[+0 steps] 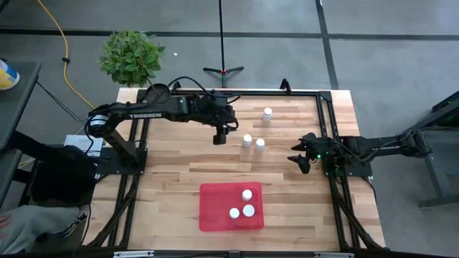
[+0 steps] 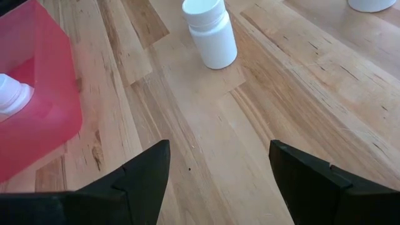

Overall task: Pick and place pill bottles into a basket
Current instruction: Put the white pill bottle into the pink bin

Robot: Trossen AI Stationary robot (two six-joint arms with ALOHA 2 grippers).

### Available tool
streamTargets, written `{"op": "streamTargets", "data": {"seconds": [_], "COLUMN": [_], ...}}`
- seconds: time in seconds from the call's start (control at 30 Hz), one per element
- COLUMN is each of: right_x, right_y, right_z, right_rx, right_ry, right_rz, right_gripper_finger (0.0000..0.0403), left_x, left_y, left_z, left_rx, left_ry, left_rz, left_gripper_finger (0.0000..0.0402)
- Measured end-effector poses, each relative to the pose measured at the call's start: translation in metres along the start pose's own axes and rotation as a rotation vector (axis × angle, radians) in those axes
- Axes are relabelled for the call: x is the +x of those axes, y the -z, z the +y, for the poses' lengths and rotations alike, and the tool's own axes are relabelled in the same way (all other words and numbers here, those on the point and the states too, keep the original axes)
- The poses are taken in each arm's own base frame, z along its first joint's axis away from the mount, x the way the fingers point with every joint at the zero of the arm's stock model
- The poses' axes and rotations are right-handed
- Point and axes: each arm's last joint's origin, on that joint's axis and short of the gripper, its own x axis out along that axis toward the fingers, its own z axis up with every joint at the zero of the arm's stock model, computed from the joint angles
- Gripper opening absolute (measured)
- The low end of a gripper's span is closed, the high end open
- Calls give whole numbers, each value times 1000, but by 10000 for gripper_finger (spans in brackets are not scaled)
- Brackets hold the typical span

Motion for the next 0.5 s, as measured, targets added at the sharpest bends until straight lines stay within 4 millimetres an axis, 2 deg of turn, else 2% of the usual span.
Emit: {"op": "streamTargets", "data": {"seconds": [0.2,0.37,0.5], "right_x": [0,0,0], "right_y": [0,0,0], "right_z": [0,0,0], "right_rx": [1,6,9], "right_ry": [-4,-8,-7], "right_rz": [6,8,8], "right_gripper_finger": [263,263,263], "left_x": [28,43,52], "left_y": [11,17,21], "left_z": [-1,-3,-5], "left_rx": [-43,-45,-48], "left_ry": [-2,16,51], "left_rz": [84,118,140], "left_gripper_finger": [277,332,357]}}
